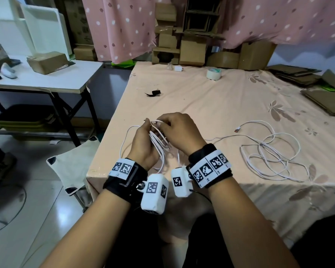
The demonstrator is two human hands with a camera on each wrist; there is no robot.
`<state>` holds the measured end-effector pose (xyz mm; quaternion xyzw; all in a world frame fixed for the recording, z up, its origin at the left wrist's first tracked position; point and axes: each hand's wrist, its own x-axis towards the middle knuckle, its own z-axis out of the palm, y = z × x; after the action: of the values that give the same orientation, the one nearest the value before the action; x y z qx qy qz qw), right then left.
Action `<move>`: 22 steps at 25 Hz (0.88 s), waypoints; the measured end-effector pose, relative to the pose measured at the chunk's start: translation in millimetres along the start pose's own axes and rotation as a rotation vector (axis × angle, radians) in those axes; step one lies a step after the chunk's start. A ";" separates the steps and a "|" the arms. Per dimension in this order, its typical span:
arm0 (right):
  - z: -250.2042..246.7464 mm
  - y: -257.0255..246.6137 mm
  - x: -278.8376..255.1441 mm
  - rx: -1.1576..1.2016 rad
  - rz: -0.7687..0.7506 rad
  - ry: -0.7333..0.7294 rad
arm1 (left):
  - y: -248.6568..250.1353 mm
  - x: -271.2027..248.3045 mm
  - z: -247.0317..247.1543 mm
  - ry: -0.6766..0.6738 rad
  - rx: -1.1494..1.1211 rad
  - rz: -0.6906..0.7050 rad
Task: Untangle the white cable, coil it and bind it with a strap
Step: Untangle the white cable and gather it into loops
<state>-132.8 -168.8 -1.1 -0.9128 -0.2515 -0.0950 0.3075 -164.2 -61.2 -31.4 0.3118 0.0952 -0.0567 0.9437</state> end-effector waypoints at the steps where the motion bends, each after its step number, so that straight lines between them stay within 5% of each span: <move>1: 1.6 -1.4 -4.9 -0.102 -0.057 -0.004 | 3.0 -1.8 -0.2 -0.042 -0.023 -0.033; 4: 6.8 -4.1 -17.7 -0.132 -0.125 0.000 | 6.2 -0.5 3.3 -0.027 -0.035 0.035; 6: 6.2 3.0 -23.5 0.057 -0.038 -0.025 | 13.0 4.2 2.7 0.031 -0.222 0.171; 11: -5.6 33.7 -25.6 -0.014 0.114 -0.277 | 67.0 20.8 -26.3 0.095 -0.551 0.288; 16: -19.3 80.4 -16.0 0.206 0.275 -0.130 | 119.1 25.8 -65.5 0.225 -0.667 0.493; 19: -25.0 97.5 -11.7 0.361 0.483 0.072 | 133.3 22.0 -79.2 0.123 -0.632 0.422; 22: -30.5 104.4 0.9 0.622 0.817 0.245 | 131.9 17.1 -78.2 -0.106 -0.261 0.096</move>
<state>-78.6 -258.4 -30.2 -0.7842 0.1463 0.0058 0.6030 -136.9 90.2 -20.5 0.1874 0.0366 -0.0151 0.9815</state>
